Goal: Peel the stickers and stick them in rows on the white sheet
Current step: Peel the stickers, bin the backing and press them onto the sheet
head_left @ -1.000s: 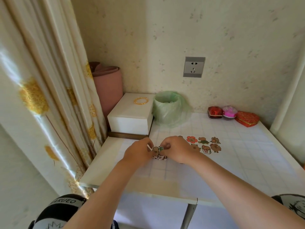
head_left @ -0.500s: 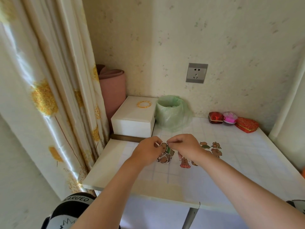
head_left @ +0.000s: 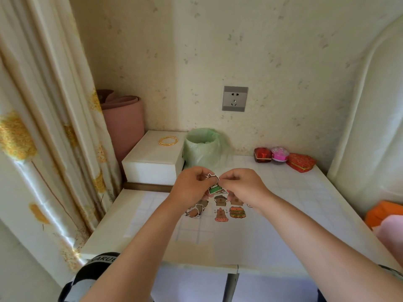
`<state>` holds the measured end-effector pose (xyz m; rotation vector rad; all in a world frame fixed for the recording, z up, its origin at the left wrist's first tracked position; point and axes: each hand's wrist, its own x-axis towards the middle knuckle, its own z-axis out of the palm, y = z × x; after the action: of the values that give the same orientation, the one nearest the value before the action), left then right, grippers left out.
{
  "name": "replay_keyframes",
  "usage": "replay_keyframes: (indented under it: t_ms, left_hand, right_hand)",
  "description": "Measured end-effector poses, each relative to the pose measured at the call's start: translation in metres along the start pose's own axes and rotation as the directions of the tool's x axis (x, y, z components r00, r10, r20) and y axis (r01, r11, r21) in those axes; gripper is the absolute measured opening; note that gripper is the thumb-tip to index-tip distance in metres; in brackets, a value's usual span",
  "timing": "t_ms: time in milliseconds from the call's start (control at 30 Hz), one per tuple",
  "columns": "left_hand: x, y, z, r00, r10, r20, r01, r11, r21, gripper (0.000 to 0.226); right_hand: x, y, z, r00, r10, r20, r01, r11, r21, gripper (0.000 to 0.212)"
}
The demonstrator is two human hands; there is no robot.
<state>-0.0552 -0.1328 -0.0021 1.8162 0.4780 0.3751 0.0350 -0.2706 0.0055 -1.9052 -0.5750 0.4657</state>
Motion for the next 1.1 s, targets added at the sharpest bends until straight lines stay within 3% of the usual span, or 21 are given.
replay_keyframes:
  t_ms: [200, 500, 800, 1100]
  left_hand:
    - [0.008, 0.009, 0.016, 0.999, 0.037, 0.002, -0.037, 0.995, 0.091, 0.022]
    - [0.022, 0.024, 0.032, 1.0, -0.009, -0.024, 0.007, 0.997, -0.079, 0.006]
    - [0.041, 0.019, 0.024, 0.996, 0.039, 0.084, -0.056, 0.976, 0.212, 0.01]
    - [0.039, 0.017, 0.028, 1.0, 0.0, -0.018, 0.001, 0.999, 0.055, 0.004]
  right_hand:
    - [0.009, 0.005, -0.018, 0.996, -0.092, -0.02, 0.091, 0.995, -0.035, 0.005]
    - [0.019, 0.008, -0.037, 0.991, -0.122, -0.051, 0.121, 0.993, -0.007, 0.005]
    - [0.028, 0.012, -0.037, 0.982, -0.181, -0.046, 0.18, 0.983, -0.031, 0.009]
    - [0.03, 0.015, -0.036, 0.955, -0.263, -0.138, 0.251, 0.963, -0.101, 0.008]
